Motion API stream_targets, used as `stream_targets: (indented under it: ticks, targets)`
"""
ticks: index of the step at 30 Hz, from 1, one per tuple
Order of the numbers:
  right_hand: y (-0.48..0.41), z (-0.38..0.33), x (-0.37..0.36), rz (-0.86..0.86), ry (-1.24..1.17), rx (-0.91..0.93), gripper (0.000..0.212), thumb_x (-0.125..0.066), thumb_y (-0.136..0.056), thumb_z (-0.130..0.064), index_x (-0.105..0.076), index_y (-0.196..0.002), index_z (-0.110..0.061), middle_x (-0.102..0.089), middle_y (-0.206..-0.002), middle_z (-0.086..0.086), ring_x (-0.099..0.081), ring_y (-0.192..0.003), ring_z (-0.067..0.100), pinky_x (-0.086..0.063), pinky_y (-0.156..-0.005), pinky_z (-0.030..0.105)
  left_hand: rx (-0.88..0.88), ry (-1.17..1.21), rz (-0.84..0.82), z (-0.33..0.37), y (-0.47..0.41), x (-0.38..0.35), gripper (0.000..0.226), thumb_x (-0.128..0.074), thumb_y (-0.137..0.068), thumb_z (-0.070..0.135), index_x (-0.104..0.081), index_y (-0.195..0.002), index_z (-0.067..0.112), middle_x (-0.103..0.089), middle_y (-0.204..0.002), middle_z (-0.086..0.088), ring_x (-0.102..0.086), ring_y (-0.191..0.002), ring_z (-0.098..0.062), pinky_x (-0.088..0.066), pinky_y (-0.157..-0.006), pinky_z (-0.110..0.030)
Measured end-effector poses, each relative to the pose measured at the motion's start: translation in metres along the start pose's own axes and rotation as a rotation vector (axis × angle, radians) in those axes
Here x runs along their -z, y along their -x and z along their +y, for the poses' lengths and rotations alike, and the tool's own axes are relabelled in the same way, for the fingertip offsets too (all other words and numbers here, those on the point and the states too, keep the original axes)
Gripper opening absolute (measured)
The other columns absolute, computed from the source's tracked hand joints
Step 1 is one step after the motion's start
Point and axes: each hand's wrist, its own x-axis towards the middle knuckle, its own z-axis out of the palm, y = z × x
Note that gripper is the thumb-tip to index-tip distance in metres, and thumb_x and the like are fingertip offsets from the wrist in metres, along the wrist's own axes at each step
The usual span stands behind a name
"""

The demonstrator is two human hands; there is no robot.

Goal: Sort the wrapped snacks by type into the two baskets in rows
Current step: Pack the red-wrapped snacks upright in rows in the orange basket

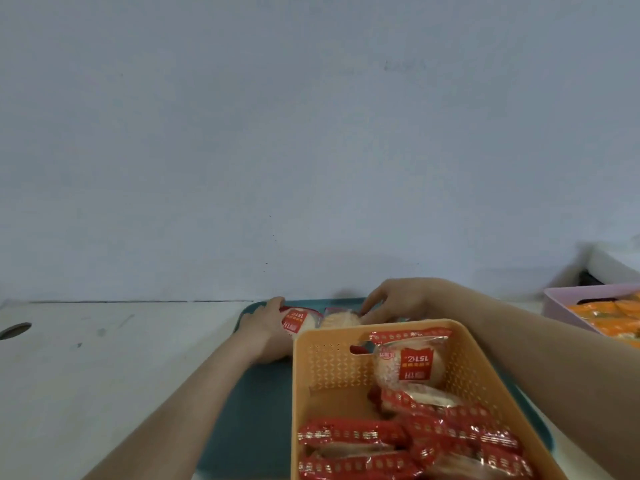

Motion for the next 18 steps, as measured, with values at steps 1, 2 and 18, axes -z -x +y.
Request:
stream_targets:
  ticks: [1, 2, 18]
  targets:
    - [-0.004, 0.003, -0.001, 0.004, -0.038, 0.007, 0.038, -0.068, -0.085, -0.041, -0.065, -0.119, -0.025, -0.064, -0.122, -0.003, -0.058, -0.104, 0.013, -0.048, -0.083, 0.030, -0.001, 0.153, 0.012, -0.002, 0.000, -0.002, 0.100, -0.081, -0.070, 0.037, -0.023, -0.151, 0.025, -0.044, -0.145, -0.007, -0.046, -0.128, -0.028, -0.040, -0.108, -0.044]
    - [-0.008, 0.006, -0.003, 0.015, -0.078, 0.012, 0.034, -0.070, -0.084, -0.040, -0.066, -0.114, -0.026, -0.063, -0.118, -0.003, -0.059, -0.101, 0.012, -0.049, -0.078, 0.028, -0.005, 0.326, 0.021, -0.003, 0.001, -0.003, 0.104, -0.086, -0.066, 0.030, -0.024, -0.151, 0.025, -0.046, -0.143, -0.005, -0.051, -0.123, -0.026, -0.043, -0.106, -0.044]
    - [-0.018, -0.002, 0.005, -0.090, -0.773, 0.219, 0.035, -0.047, -0.088, 0.017, -0.060, -0.109, -0.008, -0.064, -0.098, 0.010, -0.063, -0.081, 0.018, -0.056, -0.069, 0.025, -0.107, 0.756, -0.255, 0.020, 0.009, 0.003, 0.068, -0.082, -0.068, -0.003, -0.054, -0.128, 0.011, -0.070, -0.109, -0.011, -0.071, -0.096, -0.026, -0.058, -0.087, -0.043]
